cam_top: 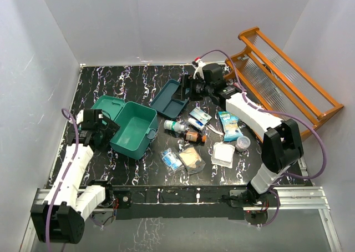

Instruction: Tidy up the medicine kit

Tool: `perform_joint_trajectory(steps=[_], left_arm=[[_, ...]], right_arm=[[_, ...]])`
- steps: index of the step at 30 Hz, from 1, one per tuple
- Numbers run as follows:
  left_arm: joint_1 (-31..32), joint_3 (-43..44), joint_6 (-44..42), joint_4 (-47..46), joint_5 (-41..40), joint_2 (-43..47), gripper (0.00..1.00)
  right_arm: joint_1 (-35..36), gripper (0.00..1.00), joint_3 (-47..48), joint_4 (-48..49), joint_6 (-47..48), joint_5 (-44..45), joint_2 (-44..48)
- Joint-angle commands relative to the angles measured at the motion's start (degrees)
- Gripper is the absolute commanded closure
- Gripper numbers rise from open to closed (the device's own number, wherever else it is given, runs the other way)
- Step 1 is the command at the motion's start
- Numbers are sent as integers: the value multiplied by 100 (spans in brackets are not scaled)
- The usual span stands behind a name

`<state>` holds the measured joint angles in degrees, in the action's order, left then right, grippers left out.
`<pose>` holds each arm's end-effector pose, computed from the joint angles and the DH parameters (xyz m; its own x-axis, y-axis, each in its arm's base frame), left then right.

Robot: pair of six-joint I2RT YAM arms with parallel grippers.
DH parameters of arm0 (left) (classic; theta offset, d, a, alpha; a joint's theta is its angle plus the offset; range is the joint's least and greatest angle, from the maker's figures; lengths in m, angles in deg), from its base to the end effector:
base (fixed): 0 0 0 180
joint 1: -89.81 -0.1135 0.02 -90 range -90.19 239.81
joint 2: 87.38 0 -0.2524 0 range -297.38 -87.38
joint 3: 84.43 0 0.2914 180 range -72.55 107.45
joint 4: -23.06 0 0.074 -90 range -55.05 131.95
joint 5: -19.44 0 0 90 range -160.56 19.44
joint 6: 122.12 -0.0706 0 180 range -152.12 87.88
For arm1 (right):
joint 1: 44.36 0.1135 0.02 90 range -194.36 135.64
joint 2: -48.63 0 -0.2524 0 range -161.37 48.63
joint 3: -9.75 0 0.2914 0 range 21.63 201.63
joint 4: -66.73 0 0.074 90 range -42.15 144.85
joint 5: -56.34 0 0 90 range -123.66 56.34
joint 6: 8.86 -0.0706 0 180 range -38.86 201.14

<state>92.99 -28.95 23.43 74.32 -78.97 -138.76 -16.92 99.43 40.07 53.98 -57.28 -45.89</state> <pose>0.2511 -0.0036 0.2261 -0.3775 -0.7960 -0.4731 -0.6289 0.5954 -0.5000 0.3850 0.2318 0.2681 -0.7437 0.0851 -0.6631 -0.4337 0.6933 0.5755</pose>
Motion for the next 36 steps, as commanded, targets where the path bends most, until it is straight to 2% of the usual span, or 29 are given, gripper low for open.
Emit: perform_joint_trajectory(steps=[1,6,11,18,23,30,36], left_arm=[[17,111,-620,-832,-173,-407,28],[14,198,-1208,-1421,97,-1041,39],[-7,397,-1909,-1758,247,-1530,47],[-73,853,-2843,-1918,493,-2089,51],[-232,1069,-3425,-1870,604,-2385,62],[-809,1108,-3718,-1880,757,-2535,70],[-916,1151,-3849,-1855,979,-2427,69]], right_arm=[[191,28,337,404,181,47,-146],[244,36,288,331,240,145,-306],[244,39,54,329,341,477,-159],[240,42,-323,253,501,1128,109],[257,44,-561,120,635,1398,247],[443,46,-778,-83,839,1659,205],[553,49,-872,-155,888,1746,160]])
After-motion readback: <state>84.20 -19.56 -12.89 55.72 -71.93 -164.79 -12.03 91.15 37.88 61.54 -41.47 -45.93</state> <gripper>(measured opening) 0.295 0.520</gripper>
